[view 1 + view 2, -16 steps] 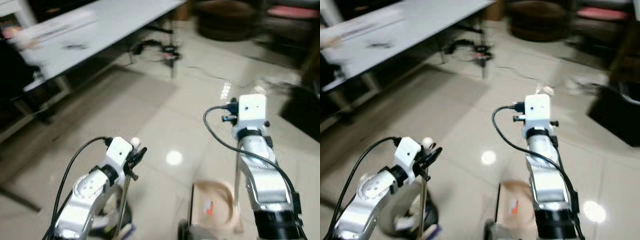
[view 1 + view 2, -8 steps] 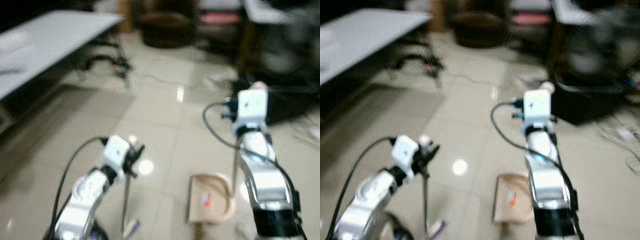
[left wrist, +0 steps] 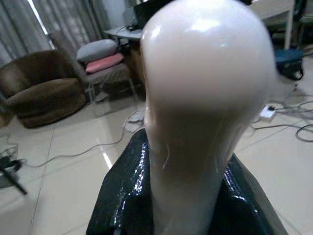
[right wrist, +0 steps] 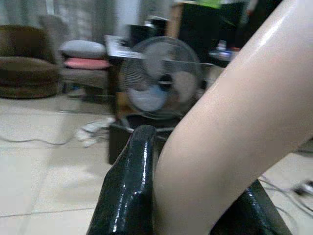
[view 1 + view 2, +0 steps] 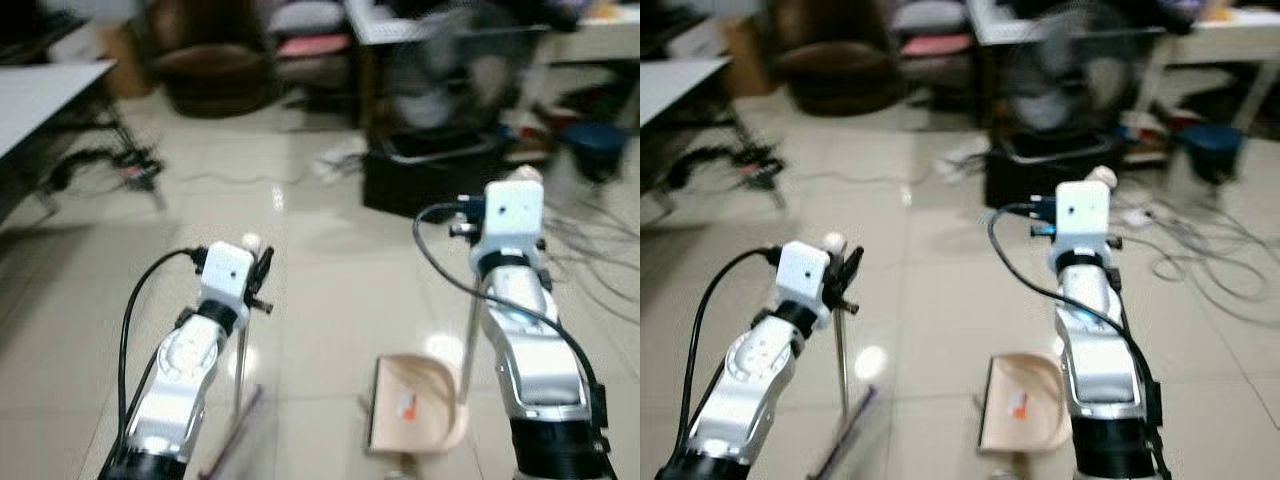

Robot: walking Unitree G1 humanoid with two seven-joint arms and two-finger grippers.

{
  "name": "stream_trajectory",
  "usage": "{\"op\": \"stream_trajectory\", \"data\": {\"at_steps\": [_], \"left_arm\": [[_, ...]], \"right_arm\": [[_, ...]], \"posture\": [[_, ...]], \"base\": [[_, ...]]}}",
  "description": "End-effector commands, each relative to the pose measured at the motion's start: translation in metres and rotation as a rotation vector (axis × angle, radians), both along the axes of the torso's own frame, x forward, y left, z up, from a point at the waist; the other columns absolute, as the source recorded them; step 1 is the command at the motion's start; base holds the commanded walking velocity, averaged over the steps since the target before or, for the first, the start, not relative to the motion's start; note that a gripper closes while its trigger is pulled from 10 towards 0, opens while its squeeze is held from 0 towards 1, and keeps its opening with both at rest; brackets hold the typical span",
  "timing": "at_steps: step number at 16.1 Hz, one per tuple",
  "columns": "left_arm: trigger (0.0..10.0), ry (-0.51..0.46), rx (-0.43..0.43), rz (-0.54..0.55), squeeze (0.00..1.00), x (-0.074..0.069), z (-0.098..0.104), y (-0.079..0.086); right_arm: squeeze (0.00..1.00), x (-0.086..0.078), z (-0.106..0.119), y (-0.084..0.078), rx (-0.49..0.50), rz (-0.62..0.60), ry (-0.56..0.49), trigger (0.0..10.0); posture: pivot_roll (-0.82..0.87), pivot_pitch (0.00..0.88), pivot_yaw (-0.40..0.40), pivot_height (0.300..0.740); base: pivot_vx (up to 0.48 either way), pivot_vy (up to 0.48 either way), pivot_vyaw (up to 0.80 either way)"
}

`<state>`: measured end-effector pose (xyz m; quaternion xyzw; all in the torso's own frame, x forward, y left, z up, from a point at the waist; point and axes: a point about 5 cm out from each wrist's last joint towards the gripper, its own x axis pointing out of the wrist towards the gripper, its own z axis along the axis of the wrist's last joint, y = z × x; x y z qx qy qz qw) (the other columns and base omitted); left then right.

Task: Sweep floor

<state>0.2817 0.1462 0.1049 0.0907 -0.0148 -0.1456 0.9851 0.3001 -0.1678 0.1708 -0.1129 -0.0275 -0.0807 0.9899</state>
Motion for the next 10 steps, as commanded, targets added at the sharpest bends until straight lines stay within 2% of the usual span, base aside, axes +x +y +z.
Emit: {"op": "stream_trajectory", "data": {"at_steps": [1, 5, 7, 10], "left_arm": [[10.0, -0.019, -0.006, 0.025, 0.00, 0.004, 0.003, 0.001], [10.0, -0.051, 0.013, 0.045, 0.00, 0.007, 0.005, -0.003], [10.0, -0.061, 0.014, 0.061, 0.00, 0.010, 0.008, -0.003], [10.0, -0.090, 0.010, 0.077, 0.00, 0.014, 0.017, -0.002]], "right_arm": [[0.00, -0.002, 0.009, 0.001, -0.009, -0.003, -0.039, 10.0], [0.00, -0.005, 0.008, 0.001, -0.012, -0.003, -0.046, 10.0], [0.00, -0.004, 0.010, 0.006, -0.002, 0.029, -0.069, 10.0], [0.00, -0.001, 0.008, 0.009, 0.079, 0.028, -0.056, 10.0]], "posture": [[-0.12, 0.000, 0.080, 0.740], [-0.12, 0.000, 0.086, 0.740], [-0.12, 0.000, 0.090, 0.740], [-0.11, 0.000, 0.086, 0.740]], "base": [[0.000, 0.000, -0.80], [0.000, 0.000, -0.80], [0.000, -0.300, 0.00], [0.000, -0.442, 0.00]]}}
